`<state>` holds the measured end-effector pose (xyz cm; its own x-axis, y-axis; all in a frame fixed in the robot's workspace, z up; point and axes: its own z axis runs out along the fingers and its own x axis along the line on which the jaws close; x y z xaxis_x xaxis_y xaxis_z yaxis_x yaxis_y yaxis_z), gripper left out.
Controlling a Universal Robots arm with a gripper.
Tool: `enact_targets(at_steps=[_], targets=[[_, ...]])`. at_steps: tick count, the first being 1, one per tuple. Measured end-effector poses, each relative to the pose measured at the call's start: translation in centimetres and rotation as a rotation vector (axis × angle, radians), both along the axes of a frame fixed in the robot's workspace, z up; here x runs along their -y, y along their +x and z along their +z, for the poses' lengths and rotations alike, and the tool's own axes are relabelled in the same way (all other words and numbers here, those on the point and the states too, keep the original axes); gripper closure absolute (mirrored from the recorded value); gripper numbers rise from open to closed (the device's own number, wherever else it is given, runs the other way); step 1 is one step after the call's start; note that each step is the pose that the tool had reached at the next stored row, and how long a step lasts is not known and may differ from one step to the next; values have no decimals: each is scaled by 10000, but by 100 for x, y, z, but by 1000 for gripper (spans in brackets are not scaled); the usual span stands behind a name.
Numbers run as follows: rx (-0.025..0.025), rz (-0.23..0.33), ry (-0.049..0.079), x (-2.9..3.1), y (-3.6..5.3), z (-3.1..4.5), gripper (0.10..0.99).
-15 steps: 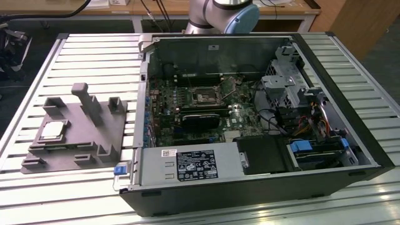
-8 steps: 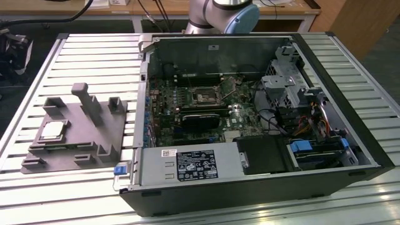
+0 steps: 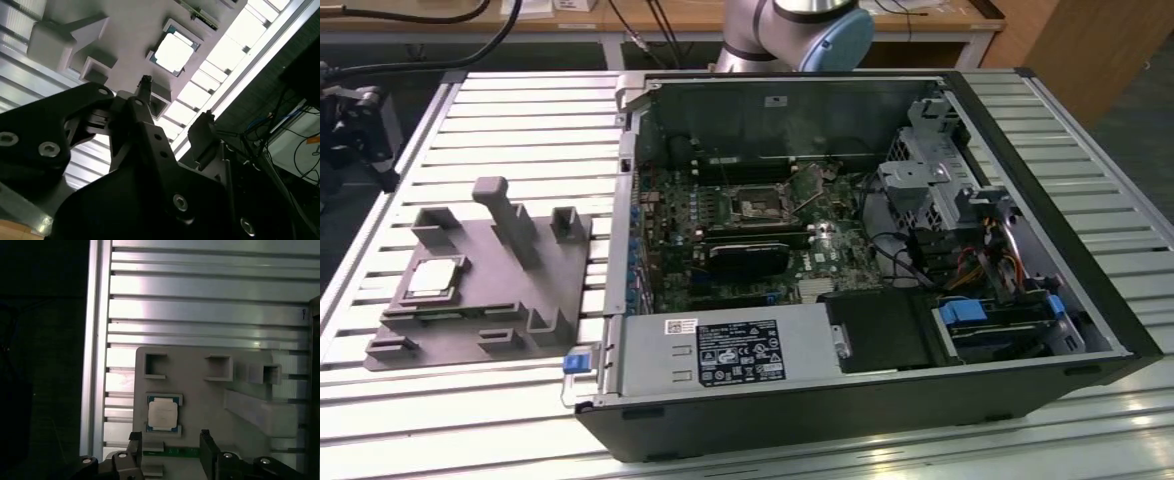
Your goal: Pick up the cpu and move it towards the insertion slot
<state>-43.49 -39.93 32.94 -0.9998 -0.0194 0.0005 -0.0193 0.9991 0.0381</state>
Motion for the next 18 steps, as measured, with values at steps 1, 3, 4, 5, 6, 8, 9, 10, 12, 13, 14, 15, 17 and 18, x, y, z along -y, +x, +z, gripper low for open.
enact_targets(at_steps=[1, 3, 4, 5, 6, 8, 9, 10, 12, 13, 14, 15, 17, 18], targets=[[0, 0, 0, 0, -1, -18, 502], [0, 0, 0, 2, -3, -54, 443], [0, 0, 0, 2, -4, -72, 443], [1, 0, 0, 3, -5, -92, 380], [0, 0, 0, 4, -6, -110, 380], [0, 0, 0, 4, -7, -146, 380], [0, 0, 0, 4, -7, -164, 380], [0, 0, 0, 5, -8, -181, 380], [5, 0, 0, 8, -11, -203, 380], [4, 0, 0, 9, -12, -216, 380], [5, 0, 0, 10, -12, -229, 380], [5, -1, 0, 9, -12, -242, 380], [5, 0, 0, 10, -12, -267, 380], [5, 0, 0, 10, -12, -279, 380]])
